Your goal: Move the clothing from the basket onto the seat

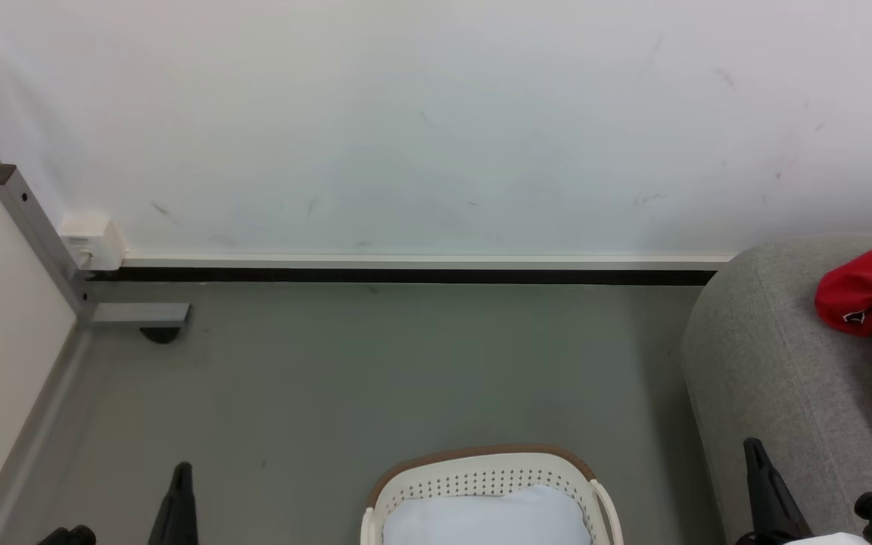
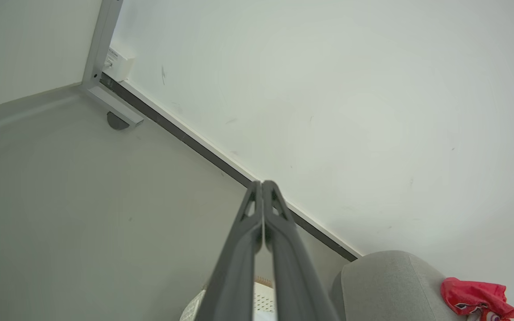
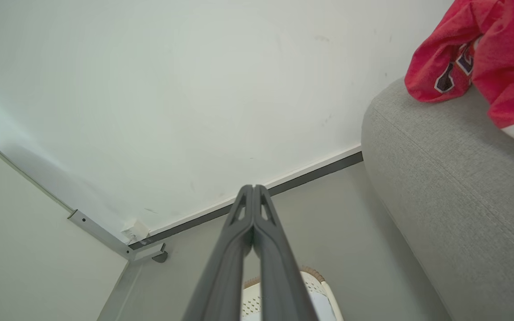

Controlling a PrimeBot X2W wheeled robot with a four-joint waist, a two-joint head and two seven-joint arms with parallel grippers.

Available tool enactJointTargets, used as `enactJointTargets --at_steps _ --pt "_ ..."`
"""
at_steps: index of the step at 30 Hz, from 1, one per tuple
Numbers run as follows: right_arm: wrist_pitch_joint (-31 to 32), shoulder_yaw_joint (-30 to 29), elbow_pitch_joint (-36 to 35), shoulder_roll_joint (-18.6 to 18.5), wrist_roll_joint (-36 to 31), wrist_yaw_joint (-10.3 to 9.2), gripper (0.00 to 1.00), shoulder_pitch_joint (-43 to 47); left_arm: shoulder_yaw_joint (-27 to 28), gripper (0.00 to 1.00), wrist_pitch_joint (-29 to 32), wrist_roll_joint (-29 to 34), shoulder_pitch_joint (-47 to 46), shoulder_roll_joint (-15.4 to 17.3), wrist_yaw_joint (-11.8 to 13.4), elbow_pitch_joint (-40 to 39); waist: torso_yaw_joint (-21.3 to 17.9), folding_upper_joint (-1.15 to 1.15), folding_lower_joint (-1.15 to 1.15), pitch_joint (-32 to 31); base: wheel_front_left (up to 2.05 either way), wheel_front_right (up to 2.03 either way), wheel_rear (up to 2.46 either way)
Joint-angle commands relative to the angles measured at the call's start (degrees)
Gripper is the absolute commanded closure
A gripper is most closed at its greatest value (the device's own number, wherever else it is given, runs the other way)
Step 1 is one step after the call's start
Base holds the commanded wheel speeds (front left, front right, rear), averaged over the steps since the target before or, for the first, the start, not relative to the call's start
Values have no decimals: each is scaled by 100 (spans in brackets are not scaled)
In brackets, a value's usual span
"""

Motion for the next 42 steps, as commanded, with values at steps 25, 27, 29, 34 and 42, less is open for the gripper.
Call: enactJointTargets --at_steps 25,27,29,34,42 --pt "509 -405 -169 -7 1971 -6 100 -273 60 100 540 -2049 -333 53 -43 -129 35 0 0 60 0 0 0" --pt "539 -431 -174 -6 2090 -6 100 -281 62 100 574 -2170 -344 54 -44 -131 37 0 0 64 0 0 0" --pt "576 -457 -178 -4 2211 -6 100 -289 64 100 603 -2307 -356 55 -46 -133 40 0 0 69 0 0 0" --pt "658 -514 -187 3 2498 -7 100 -303 70 100 689 -2604 -378 57 -51 -137 47 0 0 80 0 0 0" --pt "778 -610 -202 14 2948 -8 100 -306 78 100 812 -3072 -423 60 -59 -142 57 0 0 99 0 0 0"
